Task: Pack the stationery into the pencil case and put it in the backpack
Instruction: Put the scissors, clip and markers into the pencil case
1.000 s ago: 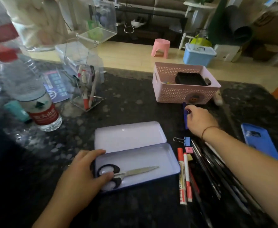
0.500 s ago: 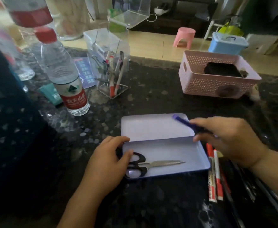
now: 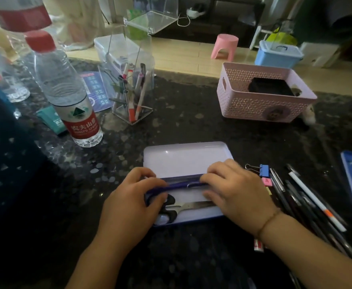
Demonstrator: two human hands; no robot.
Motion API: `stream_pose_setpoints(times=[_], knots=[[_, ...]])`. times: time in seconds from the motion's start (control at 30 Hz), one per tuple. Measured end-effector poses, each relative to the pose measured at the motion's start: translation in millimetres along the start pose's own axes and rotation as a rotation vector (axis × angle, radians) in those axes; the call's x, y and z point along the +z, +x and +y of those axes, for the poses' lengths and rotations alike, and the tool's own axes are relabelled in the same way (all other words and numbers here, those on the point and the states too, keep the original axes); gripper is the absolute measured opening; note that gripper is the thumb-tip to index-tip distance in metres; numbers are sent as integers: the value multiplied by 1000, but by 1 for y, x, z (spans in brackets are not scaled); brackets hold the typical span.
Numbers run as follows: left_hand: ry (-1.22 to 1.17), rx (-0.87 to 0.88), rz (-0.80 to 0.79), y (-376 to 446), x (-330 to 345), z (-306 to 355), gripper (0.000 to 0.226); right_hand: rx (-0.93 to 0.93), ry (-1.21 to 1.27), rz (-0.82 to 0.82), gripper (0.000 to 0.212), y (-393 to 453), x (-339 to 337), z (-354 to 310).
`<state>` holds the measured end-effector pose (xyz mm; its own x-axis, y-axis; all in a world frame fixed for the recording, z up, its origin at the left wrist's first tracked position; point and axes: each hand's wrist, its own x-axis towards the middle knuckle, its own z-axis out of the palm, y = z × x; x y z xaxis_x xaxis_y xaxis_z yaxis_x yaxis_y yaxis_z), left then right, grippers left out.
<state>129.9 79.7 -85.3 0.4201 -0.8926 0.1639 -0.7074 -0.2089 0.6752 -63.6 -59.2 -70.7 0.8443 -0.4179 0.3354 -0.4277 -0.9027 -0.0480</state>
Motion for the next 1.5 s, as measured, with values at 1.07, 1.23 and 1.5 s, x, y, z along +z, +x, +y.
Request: stream_pose_setpoints(times=[1.07,1.23,1.5], knots=[[27,-121,112,6,7,7,19,100,148,-20,12,7,4,1],[65,-192,140,12,14,6,30,124,114,-83,17,22,0,-4],[81,-206,83,19,19,-2,32,471,128,131,16,-18,-33,45]])
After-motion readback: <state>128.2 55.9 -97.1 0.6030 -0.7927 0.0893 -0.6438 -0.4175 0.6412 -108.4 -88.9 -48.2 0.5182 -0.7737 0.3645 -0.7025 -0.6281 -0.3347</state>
